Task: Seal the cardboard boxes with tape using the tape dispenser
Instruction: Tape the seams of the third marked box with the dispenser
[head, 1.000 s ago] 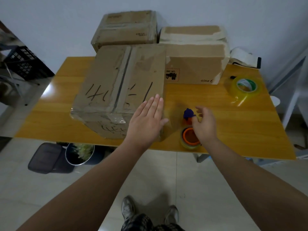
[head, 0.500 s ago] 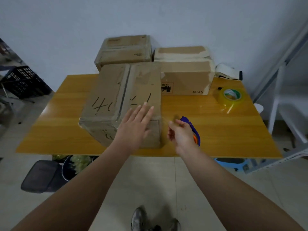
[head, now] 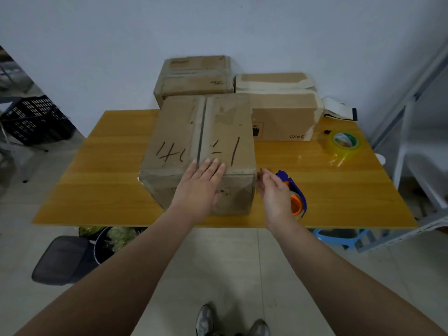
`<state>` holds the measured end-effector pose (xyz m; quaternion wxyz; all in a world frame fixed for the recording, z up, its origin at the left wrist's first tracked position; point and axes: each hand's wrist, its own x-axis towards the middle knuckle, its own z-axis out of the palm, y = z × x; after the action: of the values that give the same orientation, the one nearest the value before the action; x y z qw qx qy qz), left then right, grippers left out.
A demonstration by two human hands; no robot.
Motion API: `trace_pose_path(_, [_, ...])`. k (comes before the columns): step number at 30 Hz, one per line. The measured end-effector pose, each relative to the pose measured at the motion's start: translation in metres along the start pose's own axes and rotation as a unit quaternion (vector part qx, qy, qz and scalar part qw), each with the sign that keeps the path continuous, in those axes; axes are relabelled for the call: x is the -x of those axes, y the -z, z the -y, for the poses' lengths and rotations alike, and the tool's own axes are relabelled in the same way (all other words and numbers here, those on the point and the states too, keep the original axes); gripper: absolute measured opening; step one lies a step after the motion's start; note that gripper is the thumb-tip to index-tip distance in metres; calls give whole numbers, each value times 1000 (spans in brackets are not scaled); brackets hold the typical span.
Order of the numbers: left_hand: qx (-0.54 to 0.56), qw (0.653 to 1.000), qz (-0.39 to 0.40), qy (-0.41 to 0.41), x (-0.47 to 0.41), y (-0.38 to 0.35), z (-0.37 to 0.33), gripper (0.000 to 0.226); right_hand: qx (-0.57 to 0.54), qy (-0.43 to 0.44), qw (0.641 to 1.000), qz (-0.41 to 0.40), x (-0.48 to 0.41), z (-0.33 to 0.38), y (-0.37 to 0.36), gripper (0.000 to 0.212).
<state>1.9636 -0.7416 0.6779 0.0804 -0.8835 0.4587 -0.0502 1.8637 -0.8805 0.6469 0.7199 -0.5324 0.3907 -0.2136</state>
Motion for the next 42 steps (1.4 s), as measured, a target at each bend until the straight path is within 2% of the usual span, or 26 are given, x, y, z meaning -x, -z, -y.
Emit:
trace_pose_path(2, [8, 1000, 1, -4, 0, -2, 1, 68, -80, -32, 995, 49, 9, -7, -2, 32])
trace_pose_path(5, [18, 1000, 3, -10, 2, -5, 2, 70, -84, -17, 993, 85, 14, -16, 5, 30])
trace_pose_path(8, [27, 999, 1, -18, 1, -5, 4, 69, 65, 33, 996, 59, 4, -7, 18, 30])
trace_pose_path(11, [37, 999, 4, -27, 0, -4, 6, 69, 250, 123, 957, 81, -6, 5, 20, 25])
trace_pose_path(13, [46, 999, 3, -30, 0, -5, 7, 69, 335, 151, 925, 99, -13, 11, 17, 28])
trace_pose_path(18, [73, 996, -8, -42, 1, -8, 10, 73, 423, 158, 884, 122, -25, 10, 16, 43])
trace_pose_path(21, [79, 995, -13, -51, 0, -9, 13, 74, 422, 158, 883, 130, -27, 5, 15, 49])
trace_pose_path(25, [71, 996, -10, -62, -1, -7, 16, 75, 394, 160, 893, 149, -33, 18, 18, 40])
trace_pose_path(28, [59, 996, 0, -67, -3, -5, 17, 78, 370, 193, 901, 117, -31, 19, 22, 33])
trace_pose_path(33, [60, 996, 12, -72, -3, -2, 17, 80, 420, 205, 877, 114, -25, 15, 12, 40])
trace_pose_path(35, [66, 995, 12, -69, -3, -2, 18, 81, 422, 222, 871, 120, -24, 19, 13, 34])
trace_pose_path(38, [76, 994, 14, -76, -2, -3, 19, 83, 393, 256, 877, 103, -19, 28, 11, 14])
trace_pose_path(40, [68, 995, 17, -77, 1, -6, 18, 87, 442, 278, 846, 106, -13, 36, 9, 17])
trace_pose_path(42, [40, 996, 21, -79, 4, -7, 17, 93, 533, 288, 787, 117, -5, 38, 9, 32])
